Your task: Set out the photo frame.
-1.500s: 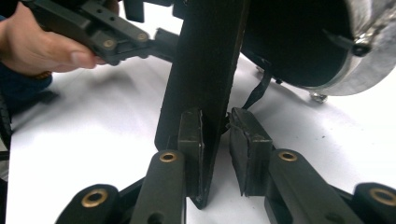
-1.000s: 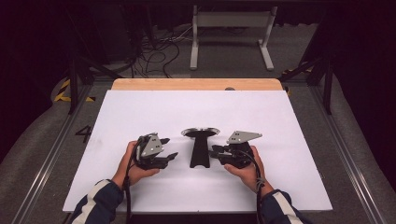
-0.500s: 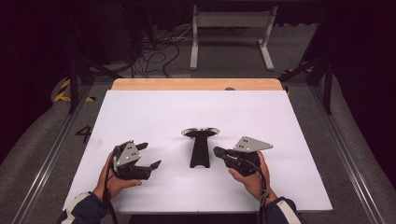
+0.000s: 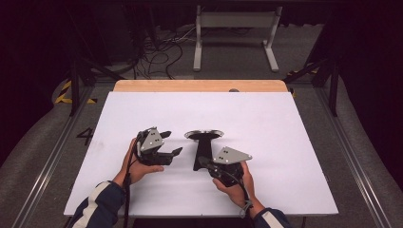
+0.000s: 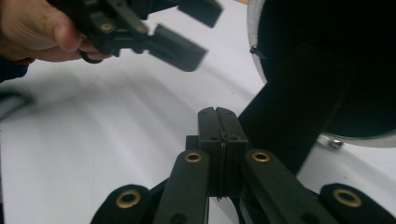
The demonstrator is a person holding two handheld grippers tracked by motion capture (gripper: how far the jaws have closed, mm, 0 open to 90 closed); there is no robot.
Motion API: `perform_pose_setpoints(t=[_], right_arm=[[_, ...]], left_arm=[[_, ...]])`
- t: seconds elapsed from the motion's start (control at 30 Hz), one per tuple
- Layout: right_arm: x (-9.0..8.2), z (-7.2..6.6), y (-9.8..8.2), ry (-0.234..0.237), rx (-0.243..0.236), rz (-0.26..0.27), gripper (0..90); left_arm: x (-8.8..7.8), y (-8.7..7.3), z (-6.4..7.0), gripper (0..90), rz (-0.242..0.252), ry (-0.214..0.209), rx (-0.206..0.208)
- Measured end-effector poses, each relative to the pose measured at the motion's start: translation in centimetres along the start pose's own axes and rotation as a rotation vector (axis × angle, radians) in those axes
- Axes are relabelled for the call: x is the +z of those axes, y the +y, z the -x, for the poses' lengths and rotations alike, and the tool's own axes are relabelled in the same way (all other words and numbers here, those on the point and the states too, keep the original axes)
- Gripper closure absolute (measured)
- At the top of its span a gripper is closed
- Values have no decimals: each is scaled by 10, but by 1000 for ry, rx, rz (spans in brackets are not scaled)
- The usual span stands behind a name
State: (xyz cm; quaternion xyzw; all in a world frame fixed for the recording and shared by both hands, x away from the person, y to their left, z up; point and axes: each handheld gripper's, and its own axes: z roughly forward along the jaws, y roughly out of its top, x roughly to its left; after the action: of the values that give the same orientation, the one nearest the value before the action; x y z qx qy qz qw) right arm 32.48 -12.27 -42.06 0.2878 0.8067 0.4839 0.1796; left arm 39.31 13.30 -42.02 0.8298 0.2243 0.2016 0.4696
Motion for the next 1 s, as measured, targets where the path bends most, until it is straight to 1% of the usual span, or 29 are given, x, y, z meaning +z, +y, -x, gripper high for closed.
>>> perform_pose_setpoints(t=[0.07,0.17,0.2,0.23,0.27,0.3,0.33,0.4,0.43,0.5,0.53,0.57,0.63,0.67,0.7,0.73,0.77,0.87,0.9,1.0], right_arm=[[9,-4,-1,-6,1,-10,900],[22,-13,-4,-23,-8,-19,900],[22,-13,-4,-23,-8,-19,900],[26,-15,-5,-35,-11,-24,900],[33,-19,-6,-46,-8,-33,900],[35,-21,-7,-58,-12,-34,900],[35,-21,-7,-58,-12,-34,900],[40,-25,-8,-69,-19,-38,900],[44,-28,-9,-90,-29,-43,900],[45,-29,-9,-98,-34,-48,900],[47,-30,-10,-111,-39,-50,900],[48,-31,-10,-120,-42,-55,900],[50,-32,-11,-122,-45,-61,900],[50,-32,-11,-127,-46,-63,900],[50,-32,-12,-134,-44,-66,900],[50,-32,-12,-138,-39,-69,900],[50,-32,-13,-142,-35,-75,900],[52,-31,-14,-145,-30,-88,900],[52,-31,-15,-145,-30,-94,900],[54,-31,-16,-149,-24,-110,900]], left_arm=[[9,4,-1,328,10,-11,-10],[20,8,-2,378,11,-28,-13],[20,8,-2,404,11,-28,-13],[24,9,-1,404,15,-32,-13],[29,9,0,445,9,-40,-5],[31,9,0,464,3,-40,-2],[31,9,0,489,3,-40,-2],[35,9,1,504,0,-48,-1],[37,9,1,540,0,-49,7],[37,9,2,541,1,-47,5],[38,9,1,548,4,-49,5],[39,9,1,563,5,-48,7],[40,9,2,590,5,-44,5],[41,9,2,608,0,-47,14],[41,9,3,622,-3,-50,14],[41,9,3,631,-5,-39,20],[40,9,2,649,-3,-38,22],[40,8,2,667,-3,-34,19],[40,8,2,671,-4,-33,28],[39,8,2,677,-4,-32,23]])
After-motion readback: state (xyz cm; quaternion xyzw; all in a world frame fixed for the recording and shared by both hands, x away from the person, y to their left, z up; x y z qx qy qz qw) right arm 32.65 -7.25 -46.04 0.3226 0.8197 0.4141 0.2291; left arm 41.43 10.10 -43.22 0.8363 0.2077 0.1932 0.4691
